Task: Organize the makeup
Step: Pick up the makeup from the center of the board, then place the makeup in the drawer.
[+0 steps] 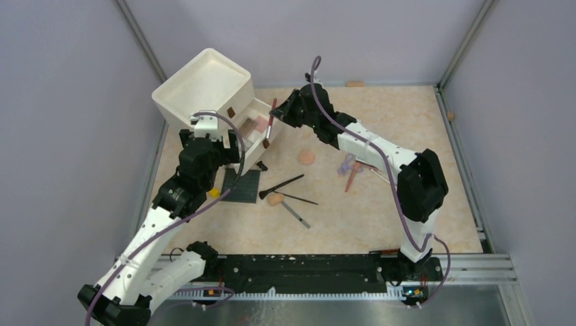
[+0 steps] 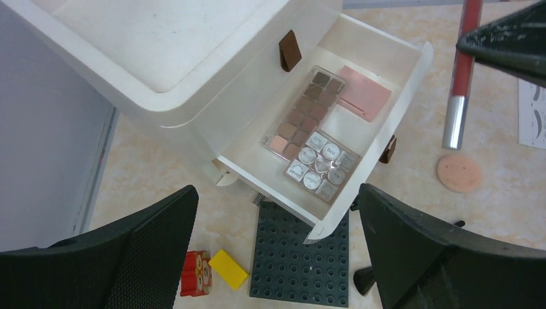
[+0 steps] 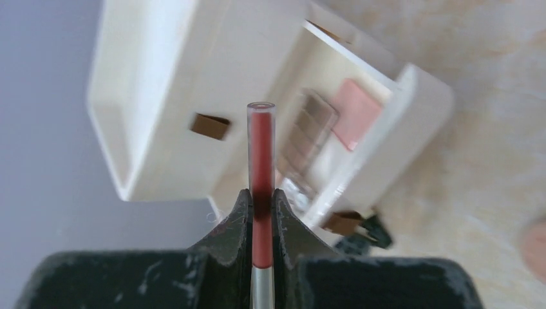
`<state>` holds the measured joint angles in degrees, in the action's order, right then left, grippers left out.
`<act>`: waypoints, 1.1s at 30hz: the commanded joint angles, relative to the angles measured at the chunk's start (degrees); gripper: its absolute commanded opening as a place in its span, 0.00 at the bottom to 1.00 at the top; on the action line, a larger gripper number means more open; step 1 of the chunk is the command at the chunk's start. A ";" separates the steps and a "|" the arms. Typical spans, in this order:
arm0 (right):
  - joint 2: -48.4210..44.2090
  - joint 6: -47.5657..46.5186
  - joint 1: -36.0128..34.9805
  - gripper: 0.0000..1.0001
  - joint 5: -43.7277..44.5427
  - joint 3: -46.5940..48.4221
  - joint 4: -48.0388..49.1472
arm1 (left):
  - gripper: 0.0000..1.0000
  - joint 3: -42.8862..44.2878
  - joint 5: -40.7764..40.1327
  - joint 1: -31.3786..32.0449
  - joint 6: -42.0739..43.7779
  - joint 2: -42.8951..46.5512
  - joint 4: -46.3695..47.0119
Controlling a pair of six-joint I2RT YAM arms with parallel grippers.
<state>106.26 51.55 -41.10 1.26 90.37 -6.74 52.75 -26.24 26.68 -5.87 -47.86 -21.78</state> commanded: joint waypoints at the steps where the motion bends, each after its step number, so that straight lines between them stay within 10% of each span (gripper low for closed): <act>1: 4.85 10.75 -1.36 0.00 -4.66 6.52 12.68 | 0.99 -0.70 -1.50 -0.72 -0.49 0.84 2.62; 7: 14.23 11.89 -4.42 0.00 -1.52 18.11 10.17 | 0.99 -0.76 -1.32 -1.42 -0.52 1.14 2.62; 17: 17.35 10.05 -6.01 0.36 1.15 20.58 7.08 | 0.99 -0.81 -0.43 -2.11 -0.63 1.43 2.71; 23: 13.17 5.10 -6.08 0.58 2.65 19.67 7.69 | 0.99 -0.89 -0.24 -2.33 -0.55 1.46 2.70; 33: -6.00 -17.71 -3.95 0.58 6.26 5.17 6.30 | 0.99 -0.95 0.32 -2.51 -0.67 1.41 2.61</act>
<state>112.44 46.76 -46.33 4.58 100.86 -1.72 52.31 -26.57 24.45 -5.91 -47.35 -21.43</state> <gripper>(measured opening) 0.582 0.989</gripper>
